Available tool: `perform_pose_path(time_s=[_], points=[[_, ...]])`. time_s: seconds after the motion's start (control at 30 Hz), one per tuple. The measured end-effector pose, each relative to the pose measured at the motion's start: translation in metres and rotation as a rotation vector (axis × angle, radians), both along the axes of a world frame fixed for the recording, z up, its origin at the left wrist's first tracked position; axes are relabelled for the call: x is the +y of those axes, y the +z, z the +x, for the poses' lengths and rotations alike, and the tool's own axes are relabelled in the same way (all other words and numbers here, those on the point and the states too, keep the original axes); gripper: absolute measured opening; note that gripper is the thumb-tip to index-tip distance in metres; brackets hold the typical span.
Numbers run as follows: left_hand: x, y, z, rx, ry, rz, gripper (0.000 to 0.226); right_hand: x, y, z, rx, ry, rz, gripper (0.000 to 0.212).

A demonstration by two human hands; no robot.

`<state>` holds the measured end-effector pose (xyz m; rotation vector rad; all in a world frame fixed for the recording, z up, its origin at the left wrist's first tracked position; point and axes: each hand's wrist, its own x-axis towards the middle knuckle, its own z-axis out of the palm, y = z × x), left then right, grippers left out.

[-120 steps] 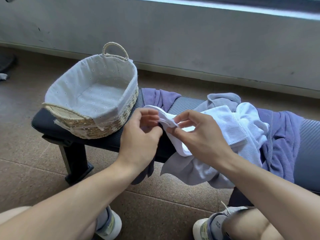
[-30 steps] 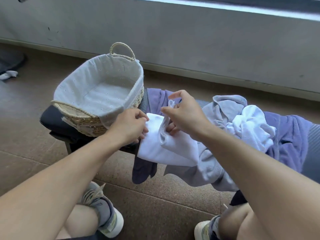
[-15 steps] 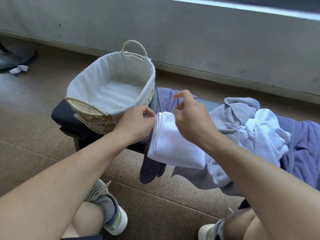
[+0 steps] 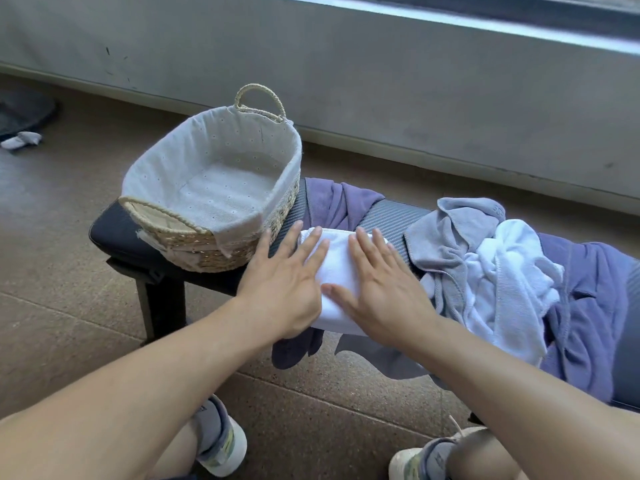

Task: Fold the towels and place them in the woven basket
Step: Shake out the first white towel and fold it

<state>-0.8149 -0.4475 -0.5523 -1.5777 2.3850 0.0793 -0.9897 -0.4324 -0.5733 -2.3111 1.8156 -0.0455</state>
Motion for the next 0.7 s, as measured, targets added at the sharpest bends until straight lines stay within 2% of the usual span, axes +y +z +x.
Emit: perform_pose_path(time_s=[0.27, 0.37, 0.47, 0.53, 0.6, 0.7], points=[[0.009, -0.010, -0.004, 0.077, 0.101, -0.009, 0.077, -0.006, -0.007, 0.005, 0.025, 0.089, 0.016, 0.098], [0.004, -0.010, -0.010, 0.250, 0.151, -0.085, 0.066, -0.007, -0.007, 0.007, 0.018, 0.098, 0.055, 0.100], [-0.003, -0.014, -0.014, 0.411, 0.184, -0.179, 0.055, -0.016, 0.008, -0.003, -0.040, 0.127, 0.196, 0.103], [-0.007, -0.019, -0.016, 0.460, 0.124, -0.250, 0.053, -0.024, 0.019, -0.014, -0.126, 0.116, 0.261, 0.088], [-0.009, -0.023, -0.020, 0.470, -0.004, -0.330, 0.056, -0.029, 0.020, -0.023, -0.160, 0.082, 0.203, 0.069], [-0.009, -0.027, -0.025, 0.393, -0.108, -0.338, 0.058, -0.024, 0.007, -0.022, -0.085, 0.046, 0.100, 0.063]])
